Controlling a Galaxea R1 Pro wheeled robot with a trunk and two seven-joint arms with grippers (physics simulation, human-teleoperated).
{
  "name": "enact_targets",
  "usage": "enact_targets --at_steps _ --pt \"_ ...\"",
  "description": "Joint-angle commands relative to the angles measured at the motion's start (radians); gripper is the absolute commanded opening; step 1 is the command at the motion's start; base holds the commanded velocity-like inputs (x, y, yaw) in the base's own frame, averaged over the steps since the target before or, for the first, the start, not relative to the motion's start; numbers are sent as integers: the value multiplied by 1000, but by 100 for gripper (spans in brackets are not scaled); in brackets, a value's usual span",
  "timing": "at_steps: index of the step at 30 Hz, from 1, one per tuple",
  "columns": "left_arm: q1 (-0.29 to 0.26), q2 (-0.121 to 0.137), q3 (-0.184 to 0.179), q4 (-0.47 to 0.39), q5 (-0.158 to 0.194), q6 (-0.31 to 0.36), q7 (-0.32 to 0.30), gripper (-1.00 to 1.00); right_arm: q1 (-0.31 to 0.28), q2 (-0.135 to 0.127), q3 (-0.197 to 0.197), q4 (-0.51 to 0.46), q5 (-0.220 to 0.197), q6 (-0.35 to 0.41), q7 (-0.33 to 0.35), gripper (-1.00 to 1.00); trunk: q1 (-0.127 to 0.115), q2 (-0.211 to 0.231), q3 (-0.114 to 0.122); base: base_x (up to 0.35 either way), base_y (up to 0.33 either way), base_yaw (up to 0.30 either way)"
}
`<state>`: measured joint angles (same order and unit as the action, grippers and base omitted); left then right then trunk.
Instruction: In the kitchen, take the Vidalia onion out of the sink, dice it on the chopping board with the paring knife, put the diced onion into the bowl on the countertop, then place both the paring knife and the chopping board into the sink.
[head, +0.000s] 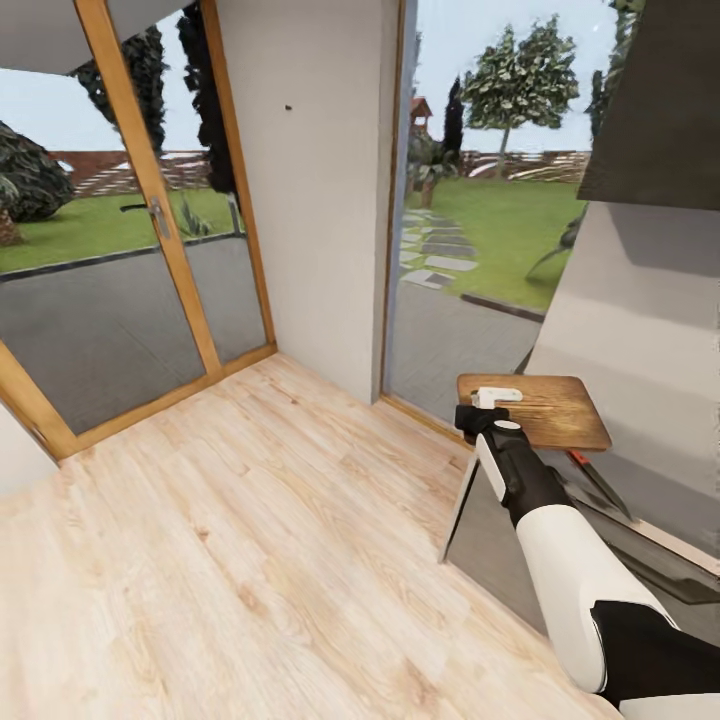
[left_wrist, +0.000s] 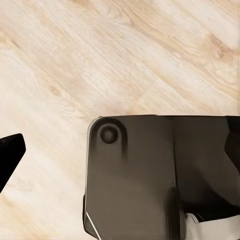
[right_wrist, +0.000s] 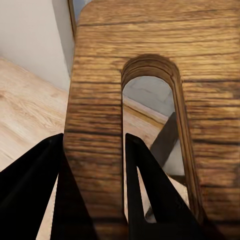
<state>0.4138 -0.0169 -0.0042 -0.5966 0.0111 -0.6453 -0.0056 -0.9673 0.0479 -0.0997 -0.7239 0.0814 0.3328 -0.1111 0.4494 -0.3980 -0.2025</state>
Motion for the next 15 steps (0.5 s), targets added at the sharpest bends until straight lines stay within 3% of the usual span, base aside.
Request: enact_targets --at_steps 1,11,15 --pt "0 0 0 -2 1 -1 -1 100 -1 1 -3 -2 9 6 1 -100 1 -2 -2 0 -187 0" --pt "0 0 -1 -2 1 -1 -1 100 -1 1 -3 -2 9 5 1 -100 1 -2 -2 0 -214 5" --pt "0 0 0 -2 1 -1 -1 100 -1 1 -3 -3 9 4 1 -100 1 -2 -2 0 -224 140"
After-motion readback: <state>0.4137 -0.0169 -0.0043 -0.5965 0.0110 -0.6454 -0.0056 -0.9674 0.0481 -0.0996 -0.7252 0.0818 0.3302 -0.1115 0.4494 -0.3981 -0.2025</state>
